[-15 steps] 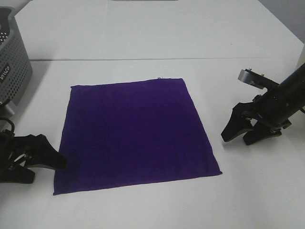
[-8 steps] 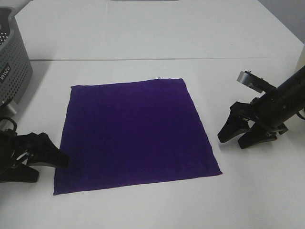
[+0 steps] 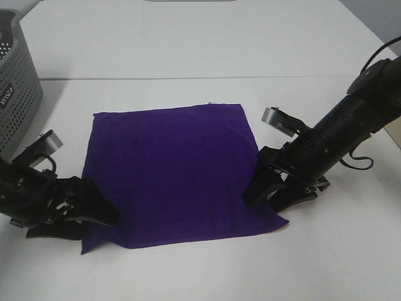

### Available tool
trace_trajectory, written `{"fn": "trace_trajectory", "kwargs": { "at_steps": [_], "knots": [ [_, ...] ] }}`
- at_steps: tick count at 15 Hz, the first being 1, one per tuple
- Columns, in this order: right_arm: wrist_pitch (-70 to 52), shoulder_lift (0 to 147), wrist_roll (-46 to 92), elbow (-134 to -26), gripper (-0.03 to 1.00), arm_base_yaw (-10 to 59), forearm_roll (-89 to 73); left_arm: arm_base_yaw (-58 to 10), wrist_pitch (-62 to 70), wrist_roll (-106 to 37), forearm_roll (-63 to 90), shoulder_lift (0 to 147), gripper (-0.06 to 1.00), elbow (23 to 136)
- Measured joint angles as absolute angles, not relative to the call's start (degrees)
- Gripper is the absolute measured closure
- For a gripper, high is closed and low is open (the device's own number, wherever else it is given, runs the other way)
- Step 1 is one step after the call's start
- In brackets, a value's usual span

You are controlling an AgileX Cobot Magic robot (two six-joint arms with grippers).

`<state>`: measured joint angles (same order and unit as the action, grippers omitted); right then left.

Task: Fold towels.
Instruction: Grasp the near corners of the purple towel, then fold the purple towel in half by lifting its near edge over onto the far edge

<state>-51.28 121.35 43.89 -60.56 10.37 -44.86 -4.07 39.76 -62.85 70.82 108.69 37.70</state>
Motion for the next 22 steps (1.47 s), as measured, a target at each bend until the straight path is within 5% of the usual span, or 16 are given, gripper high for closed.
{"fn": "trace_trajectory", "kwargs": {
  "at_steps": [5, 8, 9, 12, 13, 22],
  "knots": [
    [-50.0, 122.1, 40.6, -61.5, 0.35, 14.7, -44.7, -15.8, 37.4, -51.7, 66.7, 114.1, 0.18, 49.0],
    [-48.2, 122.3, 37.9, -61.5, 0.55, 14.7, -43.0, -16.9, 37.0, -41.5, 58.3, 114.5, 0.3, 51.6],
    [-47.6, 122.3, 36.8, -61.5, 0.62, 14.7, -42.1, -17.0, 36.4, -39.8, 56.7, 114.6, 0.38, 51.7],
    [-46.3, 122.3, 36.2, -61.5, 0.9, 14.7, -39.8, -17.0, 34.1, -40.0, 54.2, 115.4, 0.86, 51.7],
    [-46.3, 122.3, 36.0, -61.5, 0.95, 14.7, -39.6, -17.0, 34.1, -40.6, 54.2, 115.5, 0.93, 51.7],
    [-42.9, 115.9, 32.4, -60.6, 0.96, 15.3, -35.9, -17.0, 35.4, -40.9, 50.5, 110.8, 0.94, 51.2]
  ]
}}
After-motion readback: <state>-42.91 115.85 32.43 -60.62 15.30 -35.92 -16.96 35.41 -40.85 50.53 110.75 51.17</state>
